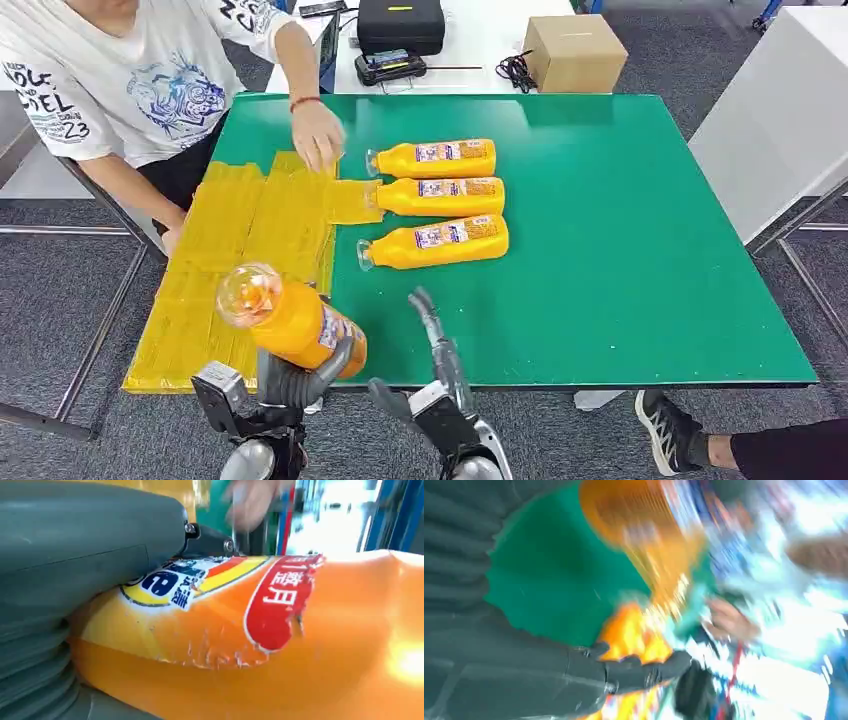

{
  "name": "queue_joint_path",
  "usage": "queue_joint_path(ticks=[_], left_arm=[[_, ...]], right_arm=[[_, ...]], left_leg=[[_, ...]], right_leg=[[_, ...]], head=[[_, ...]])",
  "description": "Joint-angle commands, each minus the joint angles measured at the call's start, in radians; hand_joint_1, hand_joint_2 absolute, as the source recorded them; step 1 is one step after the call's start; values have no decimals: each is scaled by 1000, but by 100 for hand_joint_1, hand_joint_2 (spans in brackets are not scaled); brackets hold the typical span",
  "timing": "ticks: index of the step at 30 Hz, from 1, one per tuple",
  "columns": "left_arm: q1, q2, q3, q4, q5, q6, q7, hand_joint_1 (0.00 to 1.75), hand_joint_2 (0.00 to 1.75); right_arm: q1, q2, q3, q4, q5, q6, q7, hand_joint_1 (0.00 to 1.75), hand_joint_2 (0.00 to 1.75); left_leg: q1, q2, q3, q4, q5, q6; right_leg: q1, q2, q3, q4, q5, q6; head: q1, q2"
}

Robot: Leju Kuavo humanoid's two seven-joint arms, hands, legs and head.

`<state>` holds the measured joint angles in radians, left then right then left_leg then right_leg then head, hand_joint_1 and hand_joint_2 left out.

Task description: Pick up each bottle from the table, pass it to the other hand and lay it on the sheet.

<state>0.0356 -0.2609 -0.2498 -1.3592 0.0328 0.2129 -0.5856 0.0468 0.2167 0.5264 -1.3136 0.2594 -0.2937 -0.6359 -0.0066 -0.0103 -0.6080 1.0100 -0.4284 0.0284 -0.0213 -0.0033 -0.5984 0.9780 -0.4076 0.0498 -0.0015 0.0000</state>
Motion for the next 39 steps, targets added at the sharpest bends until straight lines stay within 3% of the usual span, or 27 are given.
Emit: queue_joint_path(ticks=[1,7,11,16,19,20,24,32,39], left_arm=[[-31,-16,54,12,-12,14,-1,175,175],[-33,-17,61,18,-25,37,-6,175,175],[-76,8,90,45,-144,154,-46,175,175],[-230,96,195,196,-473,375,-42,175,175],[-306,146,234,313,-660,439,-6,175,175],[-355,191,227,404,-835,478,57,175,175],[-424,236,299,495,-1110,485,129,175,175],[-457,311,288,611,-1178,458,177,175,175],[-490,328,326,634,-1135,408,185,175,175]], right_arm=[[41,-36,-42,-156,-15,-10,8,0,0],[45,-38,-37,-153,-24,-20,-4,0,0],[53,-48,-11,-209,-35,-13,-31,0,0],[52,-60,18,-401,-160,27,-62,0,0],[50,-60,14,-434,-186,38,-62,0,0],[46,-60,9,-431,-194,55,-62,0,0],[36,-45,-8,-385,-201,107,-62,0,0],[64,-22,-36,-380,-186,150,-62,0,0],[69,-2,-53,-369,-187,198,-62,0,0]], left_leg=[[1,-1,4,0,-1,-2],[2,0,4,0,-2,-2],[1,0,2,0,-1,-1],[1,-1,2,0,0,-2],[2,1,4,-1,0,-3],[1,0,3,-1,1,-2],[3,1,6,-1,1,-3],[3,3,7,-1,-1,-4],[3,1,4,0,0,-4]], right_leg=[[2,-1,5,-1,-1,-2],[2,0,5,-1,-2,-3],[1,-1,3,-1,-1,-2],[1,-1,2,0,0,-2],[2,0,4,-1,0,-4],[1,0,2,0,0,-2],[3,0,6,-2,0,-3],[3,2,6,-1,-1,-3],[3,1,4,0,-1,-3]], head=[[0,0],[0,0],[0,0],[0,0],[0,0],[0,0],[0,0],[0,0],[0,0]])
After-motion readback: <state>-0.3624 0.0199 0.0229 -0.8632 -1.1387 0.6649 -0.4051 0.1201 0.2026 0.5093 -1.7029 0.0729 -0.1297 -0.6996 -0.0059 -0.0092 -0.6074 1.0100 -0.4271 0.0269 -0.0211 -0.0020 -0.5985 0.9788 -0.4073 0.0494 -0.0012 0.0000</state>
